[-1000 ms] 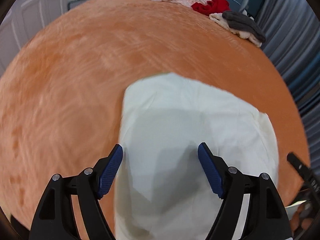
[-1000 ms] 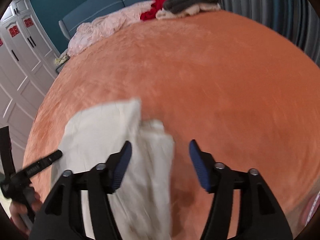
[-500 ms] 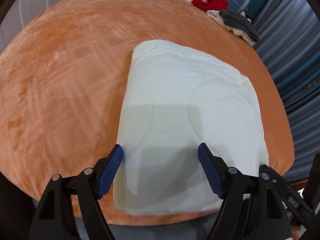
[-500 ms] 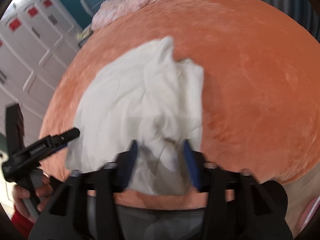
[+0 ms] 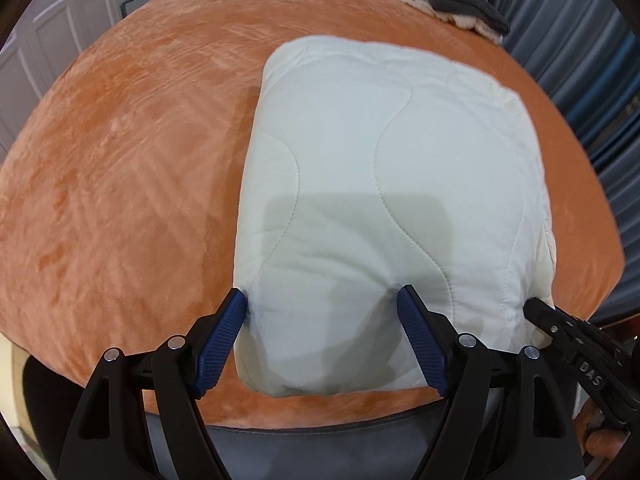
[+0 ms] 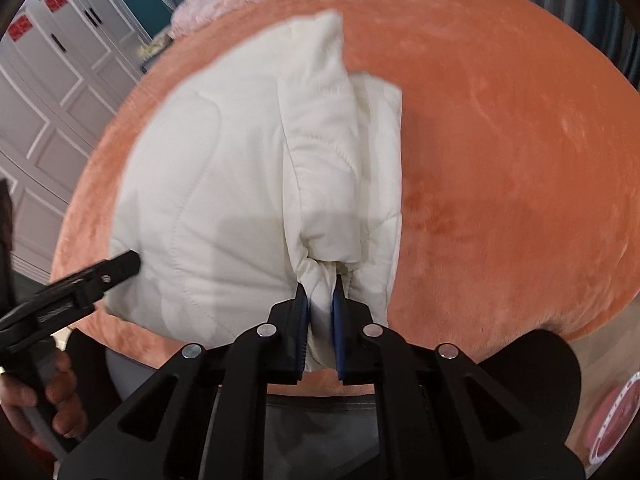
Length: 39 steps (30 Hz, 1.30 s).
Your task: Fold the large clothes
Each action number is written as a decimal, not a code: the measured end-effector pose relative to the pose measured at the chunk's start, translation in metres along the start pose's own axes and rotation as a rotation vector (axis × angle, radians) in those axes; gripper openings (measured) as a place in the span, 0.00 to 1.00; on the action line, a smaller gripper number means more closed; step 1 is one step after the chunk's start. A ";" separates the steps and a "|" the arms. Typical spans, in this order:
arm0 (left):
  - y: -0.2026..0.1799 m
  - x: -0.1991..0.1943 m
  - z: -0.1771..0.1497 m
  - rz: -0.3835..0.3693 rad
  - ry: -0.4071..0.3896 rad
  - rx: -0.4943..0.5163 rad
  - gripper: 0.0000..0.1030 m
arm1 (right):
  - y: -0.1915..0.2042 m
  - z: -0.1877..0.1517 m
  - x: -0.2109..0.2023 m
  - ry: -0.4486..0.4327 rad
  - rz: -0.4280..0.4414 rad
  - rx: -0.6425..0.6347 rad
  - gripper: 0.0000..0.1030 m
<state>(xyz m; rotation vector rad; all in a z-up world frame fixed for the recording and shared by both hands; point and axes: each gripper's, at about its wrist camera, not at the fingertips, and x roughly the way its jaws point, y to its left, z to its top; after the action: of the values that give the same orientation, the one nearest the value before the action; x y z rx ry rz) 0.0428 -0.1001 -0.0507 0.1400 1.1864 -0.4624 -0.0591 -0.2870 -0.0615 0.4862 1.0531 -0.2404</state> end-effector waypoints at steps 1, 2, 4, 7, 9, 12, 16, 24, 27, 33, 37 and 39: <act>-0.002 0.001 -0.001 0.014 0.003 0.012 0.74 | 0.001 -0.001 0.004 0.006 -0.007 -0.003 0.09; -0.003 0.003 -0.002 0.020 0.004 0.017 0.74 | 0.002 -0.001 0.008 0.012 -0.012 -0.004 0.09; -0.005 0.005 -0.003 0.035 0.007 0.023 0.75 | 0.003 0.001 0.012 0.018 -0.015 -0.001 0.09; -0.005 0.009 -0.002 0.047 0.010 0.026 0.76 | 0.008 0.002 0.018 0.026 -0.021 -0.003 0.10; -0.007 0.011 -0.002 0.057 0.008 0.029 0.77 | 0.008 0.002 0.022 0.028 -0.020 -0.001 0.10; -0.008 0.014 -0.002 0.068 0.004 0.035 0.78 | 0.010 0.003 0.028 0.032 -0.018 0.005 0.10; -0.009 0.016 -0.003 0.080 -0.001 0.042 0.78 | 0.012 0.003 0.032 0.036 -0.028 0.001 0.10; -0.010 0.020 -0.002 0.102 -0.021 0.045 0.82 | 0.013 0.004 0.029 0.014 -0.016 -0.027 0.12; 0.007 0.009 0.002 0.003 -0.010 -0.033 0.83 | 0.002 -0.002 0.009 -0.025 0.027 0.002 0.27; 0.063 -0.008 0.006 -0.165 -0.033 -0.265 0.82 | -0.013 -0.003 -0.036 -0.158 0.028 0.060 0.77; 0.086 0.006 0.018 -0.293 0.000 -0.339 0.82 | -0.024 0.005 -0.027 -0.129 0.109 0.116 0.81; 0.088 0.017 0.021 -0.354 0.026 -0.364 0.82 | -0.029 0.011 -0.011 -0.090 0.169 0.167 0.81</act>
<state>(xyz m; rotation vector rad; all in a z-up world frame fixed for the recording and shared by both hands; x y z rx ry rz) 0.1028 -0.0334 -0.0704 -0.3837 1.3069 -0.5451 -0.0680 -0.3179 -0.0549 0.7054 0.9022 -0.1992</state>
